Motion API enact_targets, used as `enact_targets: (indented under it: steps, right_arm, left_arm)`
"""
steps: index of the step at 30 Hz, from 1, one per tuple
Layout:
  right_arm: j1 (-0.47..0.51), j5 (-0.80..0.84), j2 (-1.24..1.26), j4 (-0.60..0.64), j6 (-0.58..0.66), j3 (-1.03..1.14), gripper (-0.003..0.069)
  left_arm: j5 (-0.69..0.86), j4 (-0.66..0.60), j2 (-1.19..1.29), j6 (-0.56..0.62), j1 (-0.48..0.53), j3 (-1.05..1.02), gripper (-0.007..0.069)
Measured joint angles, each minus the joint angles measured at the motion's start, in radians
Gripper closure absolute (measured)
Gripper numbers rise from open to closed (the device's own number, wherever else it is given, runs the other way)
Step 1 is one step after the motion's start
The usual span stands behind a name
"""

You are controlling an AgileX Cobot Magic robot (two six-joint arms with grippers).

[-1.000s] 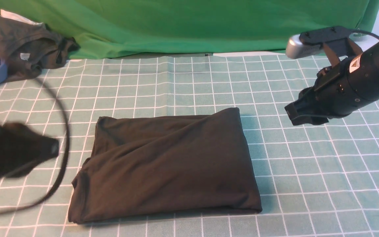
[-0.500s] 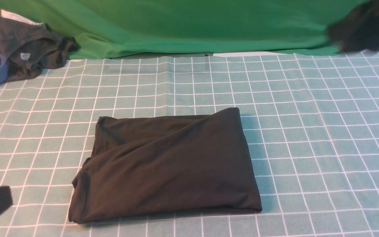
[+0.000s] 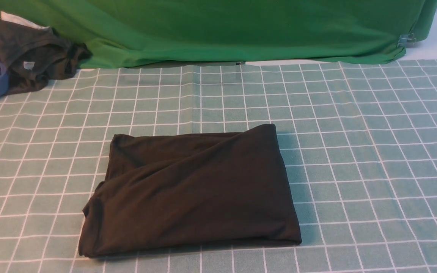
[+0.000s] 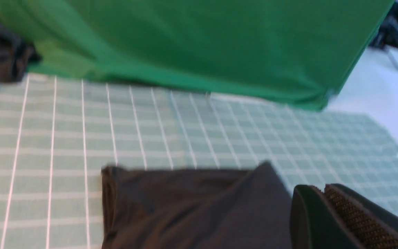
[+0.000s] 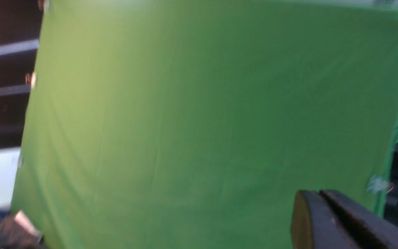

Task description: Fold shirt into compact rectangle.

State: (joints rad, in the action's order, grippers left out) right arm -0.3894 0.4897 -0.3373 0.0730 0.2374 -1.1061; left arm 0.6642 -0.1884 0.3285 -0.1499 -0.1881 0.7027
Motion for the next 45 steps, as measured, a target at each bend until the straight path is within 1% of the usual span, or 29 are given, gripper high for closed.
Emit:
enact_targets:
  steps: [2, 5, 11, 15, 22, 34, 41, 45]
  right_arm:
    - [0.000, -0.009, 0.107, -0.018, -0.003, 0.071, 0.0636]
    - [0.000, -0.012, 0.199, -0.026, -0.028, 0.150, 0.0636]
    - [0.000, -0.008, 0.261, -0.030, -0.093, 0.243, 0.0636]
    - [0.000, -0.007, 0.262, -0.030, -0.151, 0.253, 0.0634]
    - [0.000, -0.007, 0.262, -0.030, -0.170, 0.256, 0.0622]
    - [0.000, -0.007, 0.262, -0.030, -0.178, 0.256, 0.0601]
    - [0.000, -0.007, 0.262, -0.030, -0.178, 0.256, 0.0583]
    - [0.000, -0.007, 0.262, -0.030, -0.178, 0.256, 0.0568]
  left_arm:
    - [-0.076, 0.001, 0.001, 0.000, 0.000, 0.000, 0.0613]
    - [-0.132, 0.001, 0.012, 0.000, 0.000, 0.000, 0.0613]
    - [-0.154, -0.007, 0.066, -0.001, 0.000, -0.001, 0.0613]
    - [-0.155, -0.047, 0.099, 0.007, 0.000, -0.002, 0.0613]
    - [-0.161, -0.062, 0.119, 0.017, 0.000, -0.002, 0.0613]
    - [-0.161, -0.063, 0.119, 0.019, 0.000, -0.002, 0.0613]
    - [-0.161, -0.063, 0.119, 0.054, 0.000, -0.002, 0.0613]
    - [-0.162, -0.012, 0.119, 0.076, 0.000, -0.002, 0.0613]
